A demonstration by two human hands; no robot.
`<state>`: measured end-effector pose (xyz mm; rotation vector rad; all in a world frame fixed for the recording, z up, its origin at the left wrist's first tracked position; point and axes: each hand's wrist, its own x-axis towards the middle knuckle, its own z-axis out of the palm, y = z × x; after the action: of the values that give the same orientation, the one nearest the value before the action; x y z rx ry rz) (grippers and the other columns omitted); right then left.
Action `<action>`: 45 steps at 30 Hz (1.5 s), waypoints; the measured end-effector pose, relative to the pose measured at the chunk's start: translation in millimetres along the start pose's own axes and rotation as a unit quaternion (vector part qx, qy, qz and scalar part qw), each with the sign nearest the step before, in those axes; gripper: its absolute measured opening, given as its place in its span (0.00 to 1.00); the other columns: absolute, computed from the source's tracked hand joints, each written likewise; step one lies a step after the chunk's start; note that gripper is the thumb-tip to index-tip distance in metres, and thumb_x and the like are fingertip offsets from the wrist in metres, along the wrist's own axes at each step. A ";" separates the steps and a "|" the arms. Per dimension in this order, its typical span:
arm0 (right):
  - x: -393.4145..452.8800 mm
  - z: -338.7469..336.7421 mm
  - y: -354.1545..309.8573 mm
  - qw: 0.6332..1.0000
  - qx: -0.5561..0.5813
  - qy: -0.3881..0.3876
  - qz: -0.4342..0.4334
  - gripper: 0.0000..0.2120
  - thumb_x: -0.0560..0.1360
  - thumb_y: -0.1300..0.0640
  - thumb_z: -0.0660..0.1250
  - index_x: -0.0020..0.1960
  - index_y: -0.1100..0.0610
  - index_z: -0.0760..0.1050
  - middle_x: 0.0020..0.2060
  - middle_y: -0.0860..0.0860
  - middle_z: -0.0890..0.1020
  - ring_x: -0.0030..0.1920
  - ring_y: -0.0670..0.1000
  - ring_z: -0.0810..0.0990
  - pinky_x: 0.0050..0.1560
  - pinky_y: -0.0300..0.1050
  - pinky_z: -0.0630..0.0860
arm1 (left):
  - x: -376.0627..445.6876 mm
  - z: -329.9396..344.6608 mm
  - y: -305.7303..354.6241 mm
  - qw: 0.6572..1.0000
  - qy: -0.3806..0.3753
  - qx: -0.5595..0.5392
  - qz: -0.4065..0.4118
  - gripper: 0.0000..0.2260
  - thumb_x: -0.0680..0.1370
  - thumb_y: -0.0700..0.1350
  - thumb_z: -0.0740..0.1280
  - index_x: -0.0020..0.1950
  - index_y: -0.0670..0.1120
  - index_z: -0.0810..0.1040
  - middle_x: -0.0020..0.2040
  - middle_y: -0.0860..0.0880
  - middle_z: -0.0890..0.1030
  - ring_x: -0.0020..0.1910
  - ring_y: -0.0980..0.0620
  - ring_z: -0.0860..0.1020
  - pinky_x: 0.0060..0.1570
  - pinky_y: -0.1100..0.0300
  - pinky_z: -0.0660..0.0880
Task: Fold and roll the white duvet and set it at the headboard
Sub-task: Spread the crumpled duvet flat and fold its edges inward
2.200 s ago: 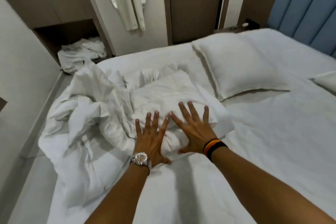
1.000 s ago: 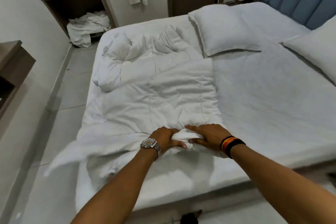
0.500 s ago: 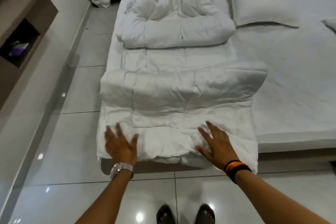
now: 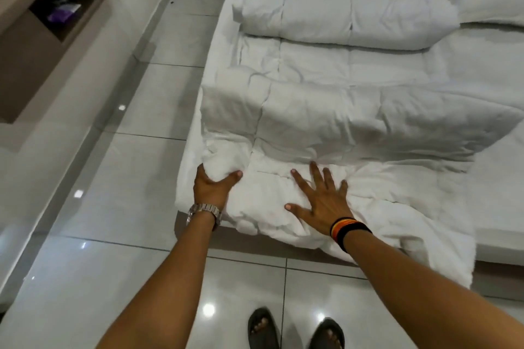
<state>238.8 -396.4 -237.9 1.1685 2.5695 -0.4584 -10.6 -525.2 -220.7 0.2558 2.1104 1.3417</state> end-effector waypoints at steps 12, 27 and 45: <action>-96.6 27.7 -55.7 0.993 0.057 0.074 -0.070 0.33 0.80 0.28 0.51 0.79 0.44 0.66 0.75 0.53 0.71 0.76 0.58 0.68 0.75 0.71 0.60 | -184.9 -116.1 -136.3 0.963 0.017 0.072 -0.258 0.63 0.54 0.59 0.87 0.83 0.54 0.57 0.76 0.41 0.71 0.72 0.37 0.73 0.68 0.46 0.72; -119.1 5.6 203.2 0.881 0.274 0.066 0.380 0.51 0.69 0.22 0.65 0.80 0.30 0.36 0.83 0.61 0.40 0.82 0.66 0.42 0.74 0.78 0.45 | -118.4 175.1 3.0 0.862 -0.071 0.392 0.315 0.37 0.82 0.59 0.56 0.85 0.42 0.46 0.85 0.42 0.44 0.83 0.44 0.42 0.79 0.37 0.45; -277.0 61.3 245.5 0.843 0.275 0.080 0.456 0.61 0.58 0.12 0.55 0.83 0.42 0.54 0.75 0.65 0.66 0.72 0.67 0.70 0.68 0.67 0.71 | -157.6 250.2 0.9 0.680 -0.298 0.541 0.396 0.35 0.82 0.69 0.46 0.85 0.52 0.51 0.85 0.48 0.43 0.84 0.45 0.44 0.80 0.44 0.42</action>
<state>609.3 -454.9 -230.3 2.4936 1.6653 -0.8811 261.9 -410.6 -231.2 1.9636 1.9258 0.0191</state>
